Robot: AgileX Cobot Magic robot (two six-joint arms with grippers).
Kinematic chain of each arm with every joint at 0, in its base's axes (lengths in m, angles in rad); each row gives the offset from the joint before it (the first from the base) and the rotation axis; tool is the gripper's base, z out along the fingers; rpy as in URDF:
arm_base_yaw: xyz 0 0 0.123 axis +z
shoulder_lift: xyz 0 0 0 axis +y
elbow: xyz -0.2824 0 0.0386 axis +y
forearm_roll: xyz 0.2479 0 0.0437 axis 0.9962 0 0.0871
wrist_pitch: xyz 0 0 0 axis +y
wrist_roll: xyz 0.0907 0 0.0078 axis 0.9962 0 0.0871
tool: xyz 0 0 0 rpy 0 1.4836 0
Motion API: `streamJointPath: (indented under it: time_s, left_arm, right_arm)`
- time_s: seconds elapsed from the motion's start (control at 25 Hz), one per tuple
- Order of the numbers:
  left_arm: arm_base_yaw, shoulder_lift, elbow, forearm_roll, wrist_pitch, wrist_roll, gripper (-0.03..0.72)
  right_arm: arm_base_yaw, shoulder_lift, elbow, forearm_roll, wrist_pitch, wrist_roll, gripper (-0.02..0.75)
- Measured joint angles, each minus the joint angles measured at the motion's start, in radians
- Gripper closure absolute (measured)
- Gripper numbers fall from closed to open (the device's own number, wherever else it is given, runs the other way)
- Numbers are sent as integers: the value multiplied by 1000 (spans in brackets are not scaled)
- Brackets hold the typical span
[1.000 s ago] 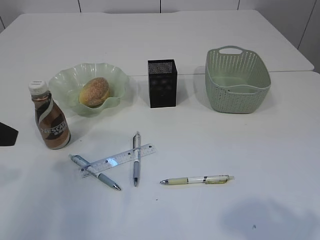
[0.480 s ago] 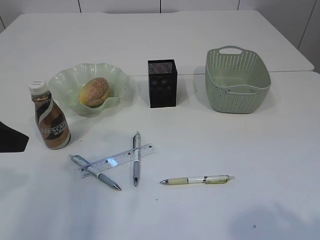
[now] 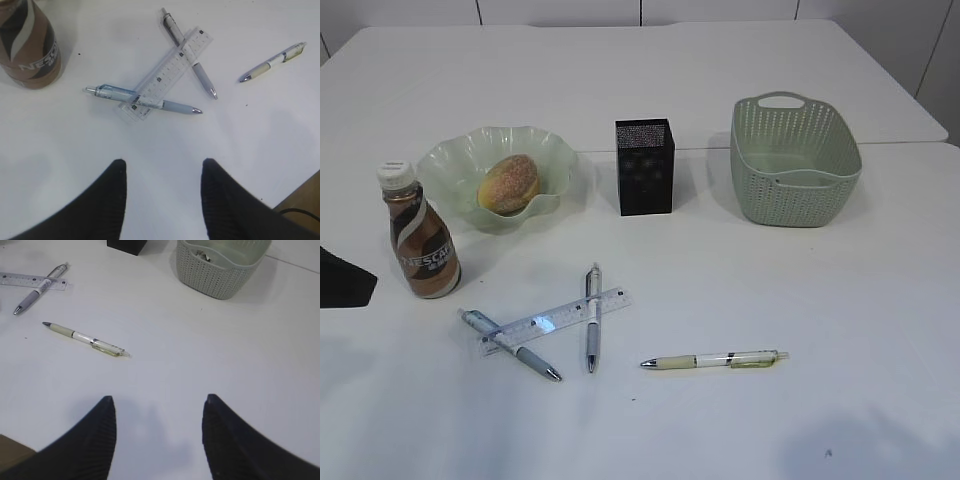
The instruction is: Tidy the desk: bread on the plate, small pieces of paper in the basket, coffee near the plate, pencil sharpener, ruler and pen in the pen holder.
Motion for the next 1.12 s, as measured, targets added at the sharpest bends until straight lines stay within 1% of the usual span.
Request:
streamJointPath:
  time_s: [0.12,0.24,0.4,0.52,0.72,0.84,0.92,1.12]
  left_arm:
    - [-22,0,0,13,-2,5,347]
    - [-84,0,0,53,-21,7,347]
    - [-156,0,-11,66,-40,8,347]
    - [-186,6,-54,68,-44,8,347]
    - [-224,54,-166,79,-18,4,348]
    - [-253,104,-236,139,20,-30,348]
    - [-280,143,-282,200,49,-66,348]
    - [-360,235,-371,311,92,-132,348]
  right_arm:
    - [0,0,0,0,-2,2,299]
    - [0,0,0,0,-5,2,299]
    - [0,0,0,0,-7,2,299]
    - [0,0,0,0,-10,2,299]
    - [0,0,0,0,-9,2,299]
    - [0,0,0,0,-9,4,299]
    - [0,0,0,0,-9,4,299]
    - [0,0,0,0,-9,4,299]
